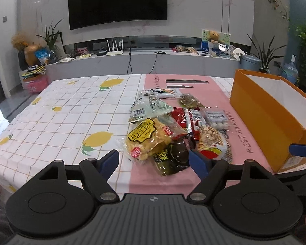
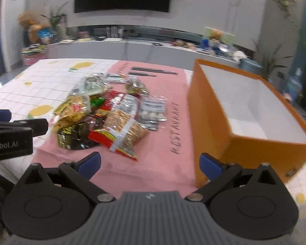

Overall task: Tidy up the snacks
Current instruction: 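Grasp the peanut snack bag with the right gripper while the left gripper grasps the dark chocolate snack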

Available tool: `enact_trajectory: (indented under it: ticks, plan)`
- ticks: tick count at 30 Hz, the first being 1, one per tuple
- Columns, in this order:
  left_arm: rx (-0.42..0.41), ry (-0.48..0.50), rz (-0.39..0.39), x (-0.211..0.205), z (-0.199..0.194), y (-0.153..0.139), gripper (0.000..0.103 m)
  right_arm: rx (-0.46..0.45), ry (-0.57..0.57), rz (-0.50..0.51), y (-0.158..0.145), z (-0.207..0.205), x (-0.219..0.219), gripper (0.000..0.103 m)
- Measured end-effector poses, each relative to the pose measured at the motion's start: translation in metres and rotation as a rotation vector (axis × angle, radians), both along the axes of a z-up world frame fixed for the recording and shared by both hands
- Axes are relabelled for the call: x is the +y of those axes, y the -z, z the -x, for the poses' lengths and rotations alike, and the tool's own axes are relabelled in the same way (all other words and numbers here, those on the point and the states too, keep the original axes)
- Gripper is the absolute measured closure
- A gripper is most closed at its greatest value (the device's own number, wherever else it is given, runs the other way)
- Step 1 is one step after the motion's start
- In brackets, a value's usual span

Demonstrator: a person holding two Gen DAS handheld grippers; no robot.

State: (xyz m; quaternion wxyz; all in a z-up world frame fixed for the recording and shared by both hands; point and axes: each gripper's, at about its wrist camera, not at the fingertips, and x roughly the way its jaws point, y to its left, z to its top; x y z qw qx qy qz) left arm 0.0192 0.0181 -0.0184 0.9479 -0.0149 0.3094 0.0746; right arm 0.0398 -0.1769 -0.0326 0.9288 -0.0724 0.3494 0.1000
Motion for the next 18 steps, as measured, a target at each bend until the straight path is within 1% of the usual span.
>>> enact_trajectory:
  ticks: [2,5,7,9,12,15,17,18]
  plan:
    - [0.003,-0.013,0.027,0.009,-0.006,-0.001,0.019,0.005,-0.042,-0.018,0.004,-0.008,0.000,0.003]
    - [-0.015,-0.028,0.084,0.022,-0.015,-0.008,0.020,-0.045,-0.117,-0.013,0.007,-0.015,0.008,0.003]
    - [-0.028,-0.030,0.089,0.027,-0.021,-0.013,0.020,-0.067,-0.157,0.010,0.007,-0.020,0.017,0.003]
    - [-0.054,-0.051,0.071,0.031,-0.027,-0.018,0.021,-0.054,-0.179,0.036,0.010,-0.029,0.025,0.003]
    - [-0.085,-0.091,0.061,0.039,-0.038,-0.022,0.021,-0.050,-0.197,0.040,0.015,-0.041,0.031,0.003]
    - [-0.072,-0.058,0.033,0.043,-0.051,-0.022,0.021,-0.021,-0.174,-0.025,0.018,-0.054,0.034,0.003]
    - [-0.048,-0.051,0.050,0.046,-0.058,-0.017,0.014,-0.002,-0.132,-0.055,0.021,-0.062,0.034,0.003]
    - [-0.040,-0.051,0.068,0.048,-0.059,-0.014,0.013,0.003,-0.114,-0.060,0.023,-0.066,0.034,0.003]
